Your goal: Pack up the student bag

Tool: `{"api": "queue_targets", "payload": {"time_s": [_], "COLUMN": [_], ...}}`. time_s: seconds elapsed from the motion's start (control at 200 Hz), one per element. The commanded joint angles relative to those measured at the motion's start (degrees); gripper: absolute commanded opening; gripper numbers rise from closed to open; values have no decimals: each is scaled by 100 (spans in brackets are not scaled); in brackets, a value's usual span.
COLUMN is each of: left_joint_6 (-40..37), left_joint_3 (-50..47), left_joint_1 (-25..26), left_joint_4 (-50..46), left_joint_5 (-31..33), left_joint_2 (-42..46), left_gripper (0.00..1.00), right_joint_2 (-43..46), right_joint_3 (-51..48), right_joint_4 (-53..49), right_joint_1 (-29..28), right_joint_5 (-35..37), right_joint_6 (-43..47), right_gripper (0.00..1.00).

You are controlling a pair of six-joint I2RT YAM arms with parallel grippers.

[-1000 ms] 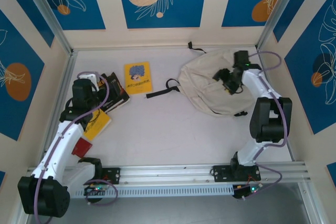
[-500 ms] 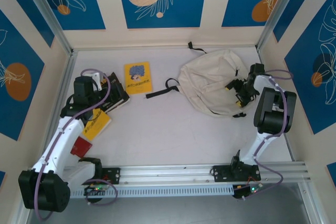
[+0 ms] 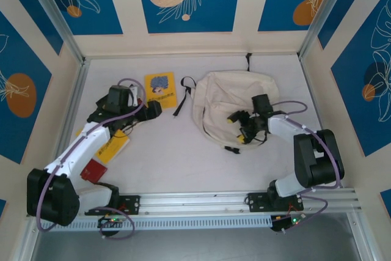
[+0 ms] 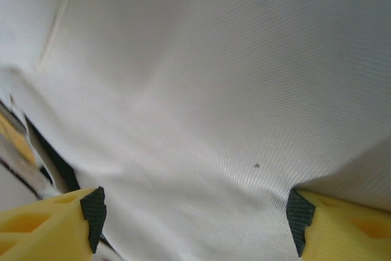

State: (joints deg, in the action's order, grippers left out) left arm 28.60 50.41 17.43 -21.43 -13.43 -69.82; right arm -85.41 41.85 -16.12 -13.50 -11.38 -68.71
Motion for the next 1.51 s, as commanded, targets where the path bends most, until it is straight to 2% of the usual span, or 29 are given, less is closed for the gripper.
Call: {"api": "queue_targets", "payload": {"time_s": [0.0, 0.065, 0.18, 0.315, 0.415, 0.53, 0.63, 0.845, 1.07, 1.285, 1.5], "left_joint_6": [222, 291, 590, 1017, 1144, 1209, 1174, 1025, 675, 445, 274], "left_joint_3": [259, 377, 605, 779, 906, 1090, 1325, 1754, 1958, 2277, 2593], "left_joint_1": [502, 787, 1181, 1482, 1786, 2093, 2246, 2323, 2237, 1911, 1768], "left_joint_4": [301, 359, 428, 713, 845, 882, 702, 228, -170, -548, -669], "left_joint_5": [95, 218, 367, 27, -69, -60, 84, 538, 1052, 1728, 1735], "left_joint_2": [-392, -681, -1142, -1699, -2070, -2437, -2726, -3426, -3968, -4306, -4173], "left_gripper": [97, 96, 92, 76, 67, 57, 40, 33, 31, 29, 34], "right_joint_2": [-491, -771, -925, -370, 97, 394, 420, 151, -466, -949, -974], "right_joint_3": [3, 320, 851, 1115, 1195, 1181, 1188, 1151, 1274, 1333, 1204], "right_joint_4": [320, 396, 113, -550, -1133, -1587, -1864, -1956, -1846, -1727, -1534], "right_joint_1": [-972, -1395, -1570, -1522, -1253, -682, -129, 810, 1154, 923, 256], "right_joint_5": [-49, -43, -35, 587, 1094, 1214, 1175, 1219, 1103, 818, 484], "right_joint_6": [-1144, -1194, -910, -423, 86, 749, 1321, 2067, 2468, 2455, 2155], "right_gripper": [80, 80, 78, 78, 77, 76, 75, 72, 71, 67, 65]}}
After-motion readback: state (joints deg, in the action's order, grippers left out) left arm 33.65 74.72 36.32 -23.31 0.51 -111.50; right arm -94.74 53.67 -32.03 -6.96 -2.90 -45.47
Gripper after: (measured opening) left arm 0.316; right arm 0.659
